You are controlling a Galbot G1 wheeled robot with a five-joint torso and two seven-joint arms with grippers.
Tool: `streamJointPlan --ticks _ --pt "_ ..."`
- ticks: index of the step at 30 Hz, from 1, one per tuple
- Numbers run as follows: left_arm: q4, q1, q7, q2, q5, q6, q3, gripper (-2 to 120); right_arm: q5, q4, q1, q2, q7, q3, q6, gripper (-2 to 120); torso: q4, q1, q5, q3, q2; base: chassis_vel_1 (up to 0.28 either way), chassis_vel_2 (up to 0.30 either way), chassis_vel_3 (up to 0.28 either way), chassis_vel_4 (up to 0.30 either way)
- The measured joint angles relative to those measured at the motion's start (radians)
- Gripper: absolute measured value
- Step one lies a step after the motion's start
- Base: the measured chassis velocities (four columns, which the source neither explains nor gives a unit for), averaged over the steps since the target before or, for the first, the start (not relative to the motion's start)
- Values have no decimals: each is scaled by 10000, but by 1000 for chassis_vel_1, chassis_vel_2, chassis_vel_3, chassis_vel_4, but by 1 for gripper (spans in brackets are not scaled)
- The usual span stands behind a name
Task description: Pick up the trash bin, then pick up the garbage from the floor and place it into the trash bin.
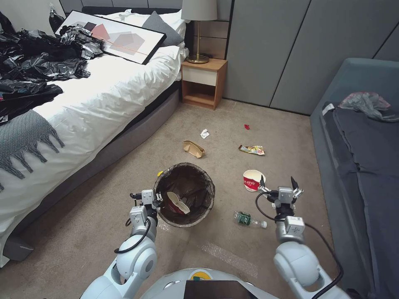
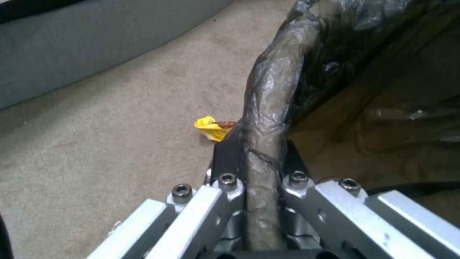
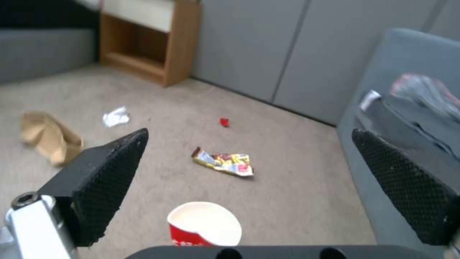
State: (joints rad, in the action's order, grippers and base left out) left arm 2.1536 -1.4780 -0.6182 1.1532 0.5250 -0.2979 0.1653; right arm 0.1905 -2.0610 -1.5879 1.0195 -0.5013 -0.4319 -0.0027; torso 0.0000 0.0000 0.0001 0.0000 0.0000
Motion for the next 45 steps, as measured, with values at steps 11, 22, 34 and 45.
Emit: streamJointPlan --ticks 11,22,34,45 --pt "-2 56 19 -165 80 30 24 3 2056 1325 1346 -2589 1332 659 -246 100 0 0 2 1 0 0 0 0 0" --pt "-230 275 20 -209 196 30 -65 3 3051 2507 2417 -5171 3569 2114 519 100 0 0 -1 1 0 0 0 0 0" --pt "-358 341 44 -184 198 44 -104 3 3261 4697 4802 -5067 5818 4553 1491 100 2 0 -1 1 0 0 0 0 0" --pt "-442 415 54 -126 199 71 -84 3 3366 6559 6431 -4438 7469 6611 2253 100 -1 0 -3 1 0 0 0 0 0"
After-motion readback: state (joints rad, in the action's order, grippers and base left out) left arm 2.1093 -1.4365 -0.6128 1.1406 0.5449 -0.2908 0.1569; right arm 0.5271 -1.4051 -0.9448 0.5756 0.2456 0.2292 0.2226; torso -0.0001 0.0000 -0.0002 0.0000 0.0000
